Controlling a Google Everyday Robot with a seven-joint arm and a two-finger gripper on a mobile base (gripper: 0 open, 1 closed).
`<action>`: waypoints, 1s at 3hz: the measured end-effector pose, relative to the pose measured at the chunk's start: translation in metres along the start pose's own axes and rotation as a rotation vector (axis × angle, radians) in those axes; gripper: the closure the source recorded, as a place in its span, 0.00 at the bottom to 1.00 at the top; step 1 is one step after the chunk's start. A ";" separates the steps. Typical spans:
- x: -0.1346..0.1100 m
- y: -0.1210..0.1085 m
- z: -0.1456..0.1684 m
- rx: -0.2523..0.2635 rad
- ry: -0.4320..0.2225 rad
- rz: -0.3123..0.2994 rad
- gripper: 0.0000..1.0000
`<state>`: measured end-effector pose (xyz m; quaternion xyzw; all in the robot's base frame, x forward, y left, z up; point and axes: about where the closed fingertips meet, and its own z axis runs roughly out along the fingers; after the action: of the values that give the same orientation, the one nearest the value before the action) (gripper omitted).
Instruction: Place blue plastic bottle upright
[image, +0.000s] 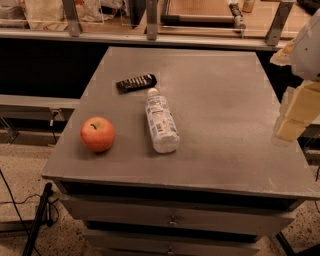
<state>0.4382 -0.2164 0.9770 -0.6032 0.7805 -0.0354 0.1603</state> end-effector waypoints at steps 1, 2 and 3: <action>0.000 0.000 0.000 0.000 0.000 0.000 0.00; -0.015 -0.010 -0.001 -0.016 -0.070 -0.009 0.00; -0.052 -0.035 0.009 -0.065 -0.132 -0.020 0.00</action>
Offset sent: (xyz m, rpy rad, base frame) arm 0.0336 0.0318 0.0173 0.1916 0.0085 0.0860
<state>0.4851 -0.1747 0.9882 -0.6169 0.7628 0.0282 0.1916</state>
